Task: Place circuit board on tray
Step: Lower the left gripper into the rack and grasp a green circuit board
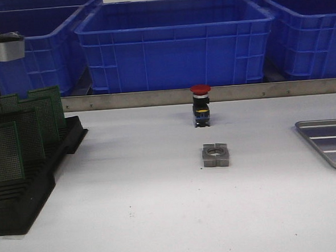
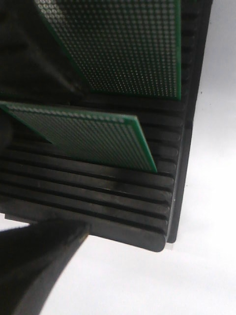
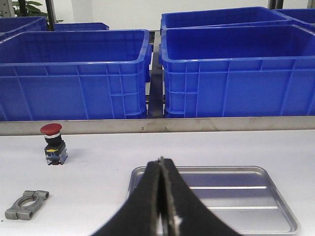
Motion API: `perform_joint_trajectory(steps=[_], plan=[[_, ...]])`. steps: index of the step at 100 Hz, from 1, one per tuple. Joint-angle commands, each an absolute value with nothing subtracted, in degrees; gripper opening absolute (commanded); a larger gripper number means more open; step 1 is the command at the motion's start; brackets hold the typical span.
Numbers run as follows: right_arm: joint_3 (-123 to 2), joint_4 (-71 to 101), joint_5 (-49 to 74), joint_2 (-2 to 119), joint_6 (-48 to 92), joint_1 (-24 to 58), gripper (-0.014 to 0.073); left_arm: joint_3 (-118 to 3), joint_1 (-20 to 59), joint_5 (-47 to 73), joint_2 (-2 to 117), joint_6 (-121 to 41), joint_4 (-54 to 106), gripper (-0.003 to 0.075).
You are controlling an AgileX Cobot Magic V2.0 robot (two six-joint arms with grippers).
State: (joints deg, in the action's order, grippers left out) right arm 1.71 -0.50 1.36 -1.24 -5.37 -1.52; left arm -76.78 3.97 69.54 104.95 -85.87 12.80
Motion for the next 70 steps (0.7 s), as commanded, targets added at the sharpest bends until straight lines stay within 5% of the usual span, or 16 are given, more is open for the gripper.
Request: perform_joint_trajectory(steps=[1,21,70], plan=[[1.9,-0.4,-3.3,-1.6,-5.3,-1.6,-0.0060,-78.3,4.4,72.5,102.5,-85.9,14.0,0.0312],[1.9,-0.4,-3.3,-1.6,-5.3,-1.6,-0.0060,-78.3,4.4,71.9,102.5,-85.9,13.9,-0.0019],[1.9,-0.4,-3.3,-1.6,-5.3,-1.6,-0.0060,-81.1,4.4,72.9,100.6,-85.3,13.7,-0.0018]])
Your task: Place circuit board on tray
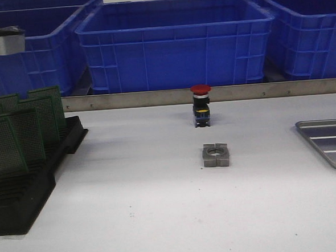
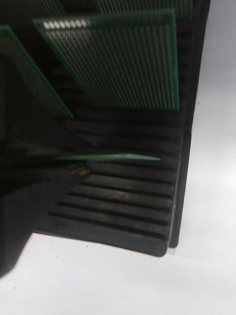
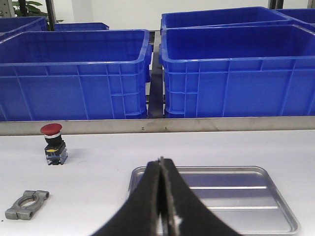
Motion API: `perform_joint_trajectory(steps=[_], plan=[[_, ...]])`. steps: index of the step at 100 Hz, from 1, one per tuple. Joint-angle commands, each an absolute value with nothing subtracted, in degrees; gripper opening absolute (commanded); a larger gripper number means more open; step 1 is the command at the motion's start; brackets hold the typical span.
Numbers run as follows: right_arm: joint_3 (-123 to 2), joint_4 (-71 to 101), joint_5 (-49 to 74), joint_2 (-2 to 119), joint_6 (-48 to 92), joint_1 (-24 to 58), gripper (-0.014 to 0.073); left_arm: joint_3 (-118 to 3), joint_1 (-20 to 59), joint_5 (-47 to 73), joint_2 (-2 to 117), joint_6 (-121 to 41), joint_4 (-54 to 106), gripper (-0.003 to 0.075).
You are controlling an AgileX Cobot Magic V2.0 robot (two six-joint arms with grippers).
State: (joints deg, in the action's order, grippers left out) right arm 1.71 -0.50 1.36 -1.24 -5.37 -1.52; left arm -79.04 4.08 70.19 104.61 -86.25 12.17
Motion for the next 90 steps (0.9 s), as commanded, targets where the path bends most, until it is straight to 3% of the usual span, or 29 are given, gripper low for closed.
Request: perform_joint_trajectory(steps=[1,46,76,90], plan=[[1.9,-0.4,-3.3,-1.6,-5.3,-1.6,-0.0060,-81.1,4.4,72.9,100.4,-85.3,13.7,-0.0018],[1.9,-0.4,-3.3,-1.6,-5.3,-1.6,-0.0060,-81.1,5.6,72.9,87.9,-85.3,27.4,-0.0015],[1.9,-0.4,-3.3,-1.6,-5.3,-1.6,-0.0060,-81.1,16.9,72.3,84.6,-85.3,42.9,-0.0018],[1.9,-0.4,-5.8,-1.6,-5.3,-1.6,-0.0060,-81.1,23.2,66.0,84.7,-85.3,43.8,-0.0018]])
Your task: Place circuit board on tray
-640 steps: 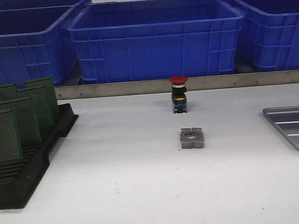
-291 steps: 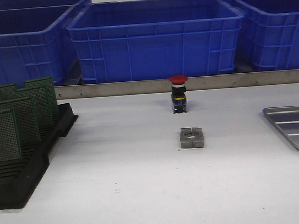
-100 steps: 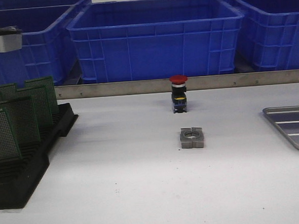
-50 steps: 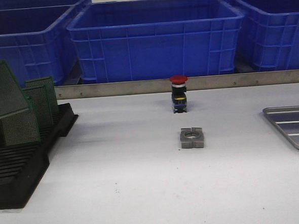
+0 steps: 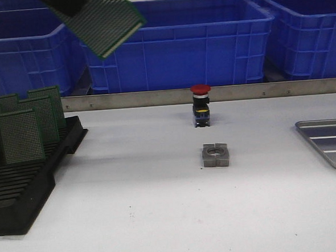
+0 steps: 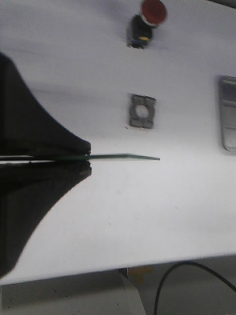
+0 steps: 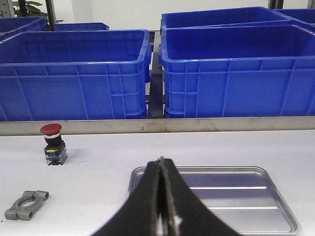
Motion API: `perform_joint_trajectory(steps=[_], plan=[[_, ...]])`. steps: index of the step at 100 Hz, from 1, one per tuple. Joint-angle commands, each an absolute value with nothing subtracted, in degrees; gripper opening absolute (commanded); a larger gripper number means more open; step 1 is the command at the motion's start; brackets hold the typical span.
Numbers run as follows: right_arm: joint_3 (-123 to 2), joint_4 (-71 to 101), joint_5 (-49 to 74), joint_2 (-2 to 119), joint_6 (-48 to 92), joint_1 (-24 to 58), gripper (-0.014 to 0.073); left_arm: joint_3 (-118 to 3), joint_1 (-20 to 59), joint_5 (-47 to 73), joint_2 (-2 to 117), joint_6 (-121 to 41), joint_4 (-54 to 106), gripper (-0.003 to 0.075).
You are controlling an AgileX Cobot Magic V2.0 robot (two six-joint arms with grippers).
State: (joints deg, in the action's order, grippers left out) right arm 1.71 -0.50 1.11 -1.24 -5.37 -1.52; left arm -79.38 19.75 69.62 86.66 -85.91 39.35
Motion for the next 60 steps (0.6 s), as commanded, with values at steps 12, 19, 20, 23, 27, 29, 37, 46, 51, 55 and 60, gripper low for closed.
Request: perform_joint_trajectory(steps=[12,19,20,23,27,29,37,46,51,55,60], plan=[[1.9,-0.4,-11.2,-1.6,-5.3,-1.6,-0.0060,-81.1,27.5,59.8,84.8,-85.3,43.8,-0.0018],[1.3,-0.4,-12.8,-1.6,-5.7,-1.6,-0.0060,-81.1,29.1,59.1,85.4,-85.3,44.1,-0.0018],[1.2,-0.4,-12.7,-1.6,-6.1,-1.6,-0.0060,-81.1,29.2,59.1,85.4,-85.3,44.2,-0.0018],[0.2,-0.4,-12.1,-1.6,-7.2,-1.6,-0.0060,-81.1,29.6,59.1,86.0,-85.3,44.5,-0.0018],[-1.2,-0.4,-9.9,-1.6,-9.4,-1.6,-0.0060,-81.1,29.8,59.5,86.6,-85.3,45.2,-0.0018],[-2.3,-0.4,-8.3,-1.5,-10.7,-1.6,-0.0060,-81.1,29.9,59.6,87.1,-85.3,45.5,-0.0018],[-8.3,-0.4,0.0,-0.3,-15.8,-1.3,-0.0060,-81.1,29.9,60.5,88.5,-85.3,46.9,-0.0018],[-16.8,-0.4,12.1,2.8,-17.2,-0.7,-0.0060,-81.1,29.9,60.5,89.2,-85.3,47.3,-0.0018],[-21.6,-0.4,19.0,5.4,-16.9,-0.4,-0.0060,-81.1,29.9,60.5,89.4,-85.3,47.4,-0.0018],[-25.0,-0.4,24.7,7.6,-16.0,-0.1,-0.0060,-81.1,29.9,60.5,89.4,-85.3,47.5,-0.0018],[-30.0,-0.4,30.4,11.4,-14.6,-0.1,-0.0060,-81.1,29.9,60.5,89.4,-85.3,47.8,-0.0018]])
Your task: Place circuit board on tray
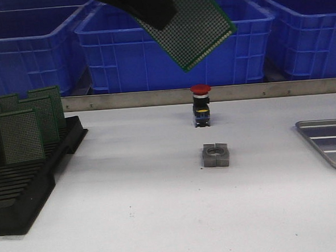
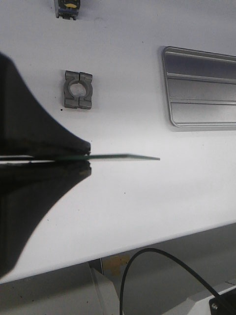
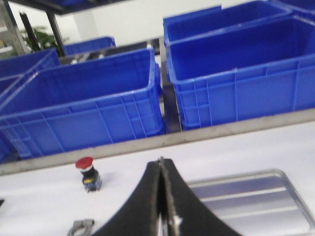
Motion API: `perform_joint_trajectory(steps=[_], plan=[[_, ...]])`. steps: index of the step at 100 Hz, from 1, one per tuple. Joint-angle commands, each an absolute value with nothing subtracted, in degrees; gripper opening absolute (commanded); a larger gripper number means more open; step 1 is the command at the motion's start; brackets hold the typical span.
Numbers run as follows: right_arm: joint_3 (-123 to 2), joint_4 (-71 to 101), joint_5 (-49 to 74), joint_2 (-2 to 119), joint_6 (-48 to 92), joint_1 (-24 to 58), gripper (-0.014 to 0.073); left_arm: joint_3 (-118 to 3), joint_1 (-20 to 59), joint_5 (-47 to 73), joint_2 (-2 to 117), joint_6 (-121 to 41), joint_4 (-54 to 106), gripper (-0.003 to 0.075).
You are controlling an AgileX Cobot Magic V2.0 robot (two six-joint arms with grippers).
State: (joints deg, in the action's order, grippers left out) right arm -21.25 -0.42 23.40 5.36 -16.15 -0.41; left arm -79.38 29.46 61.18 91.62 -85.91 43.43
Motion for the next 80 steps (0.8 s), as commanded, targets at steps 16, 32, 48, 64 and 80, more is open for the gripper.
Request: perform_joint_trajectory(steps=[16,32,48,64,80], plan=[[-40.2,-0.4,41.6,20.6,-14.2,-0.1,-0.0060,-81.1,29.9,60.5,89.4,-85.3,47.9,-0.0018],[-42.7,-0.3,42.1,25.2,-14.2,-0.1,-0.0034,-81.1,29.9,60.5,89.4,-85.3,47.9,-0.0018],[-42.7,2.2,43.5,26.7,-14.2,-0.1,0.0265,-81.1,29.9,60.5,89.4,-85.3,47.9,-0.0018],[-42.7,2.7,42.2,26.9,-13.4,-0.1,0.0541,-81.1,29.9,60.5,89.4,-85.3,47.9,-0.0018],[-42.7,12.3,38.8,30.7,3.2,0.0,0.0536,-81.1,29.9,60.5,89.4,-85.3,47.9,-0.0018]])
